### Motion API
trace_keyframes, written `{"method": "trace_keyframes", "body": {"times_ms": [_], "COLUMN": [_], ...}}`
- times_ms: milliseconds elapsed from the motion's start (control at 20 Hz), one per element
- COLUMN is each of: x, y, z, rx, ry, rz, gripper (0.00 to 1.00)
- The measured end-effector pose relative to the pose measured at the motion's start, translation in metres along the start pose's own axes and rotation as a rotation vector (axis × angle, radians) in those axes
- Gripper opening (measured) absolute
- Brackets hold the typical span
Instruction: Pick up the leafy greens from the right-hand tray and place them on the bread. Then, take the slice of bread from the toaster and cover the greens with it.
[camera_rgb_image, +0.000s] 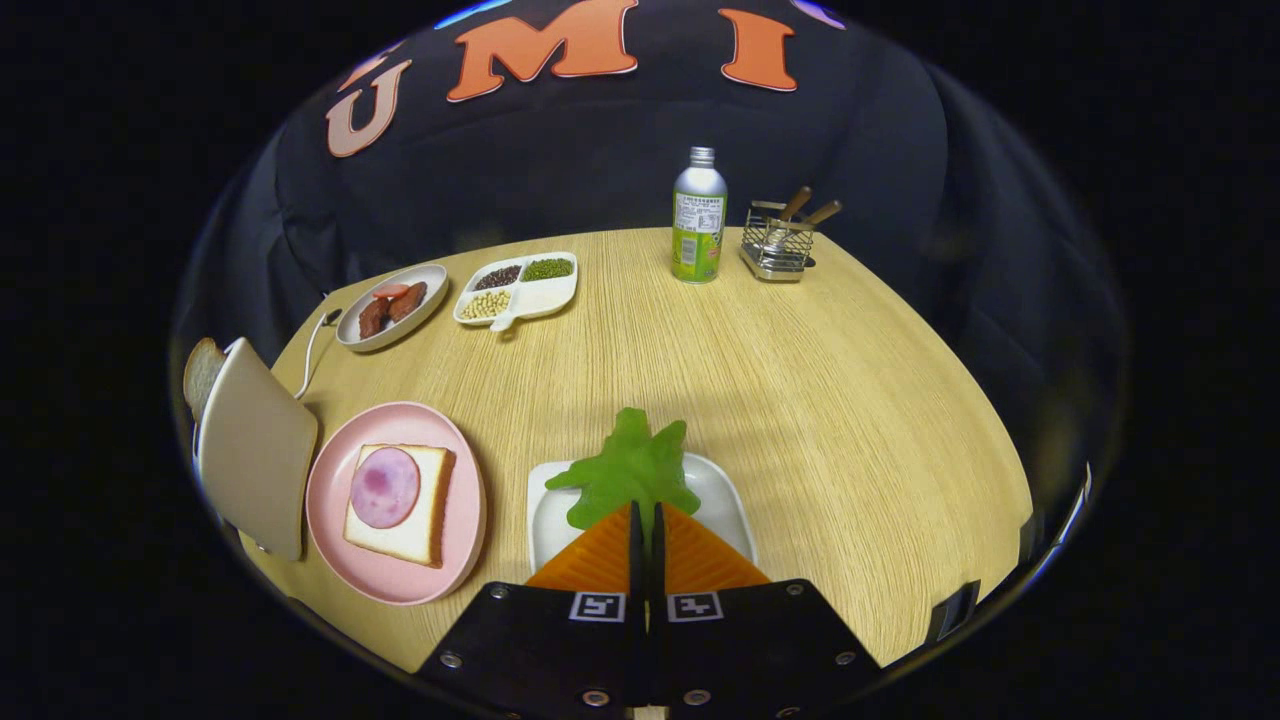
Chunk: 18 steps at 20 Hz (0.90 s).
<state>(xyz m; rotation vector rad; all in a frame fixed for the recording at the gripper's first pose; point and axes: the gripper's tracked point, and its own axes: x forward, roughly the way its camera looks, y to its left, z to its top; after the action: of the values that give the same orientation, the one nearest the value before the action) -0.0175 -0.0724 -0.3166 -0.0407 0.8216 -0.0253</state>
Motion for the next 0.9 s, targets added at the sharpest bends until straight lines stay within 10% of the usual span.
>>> {"method": "trace_keyframes", "body": {"times_ms": [900], "x": [-0.035], "y": [0.07], "z": [0.041], "rx": [-0.041], "ry": [-0.078], "rz": [0.092], "gripper": [0.01]}}
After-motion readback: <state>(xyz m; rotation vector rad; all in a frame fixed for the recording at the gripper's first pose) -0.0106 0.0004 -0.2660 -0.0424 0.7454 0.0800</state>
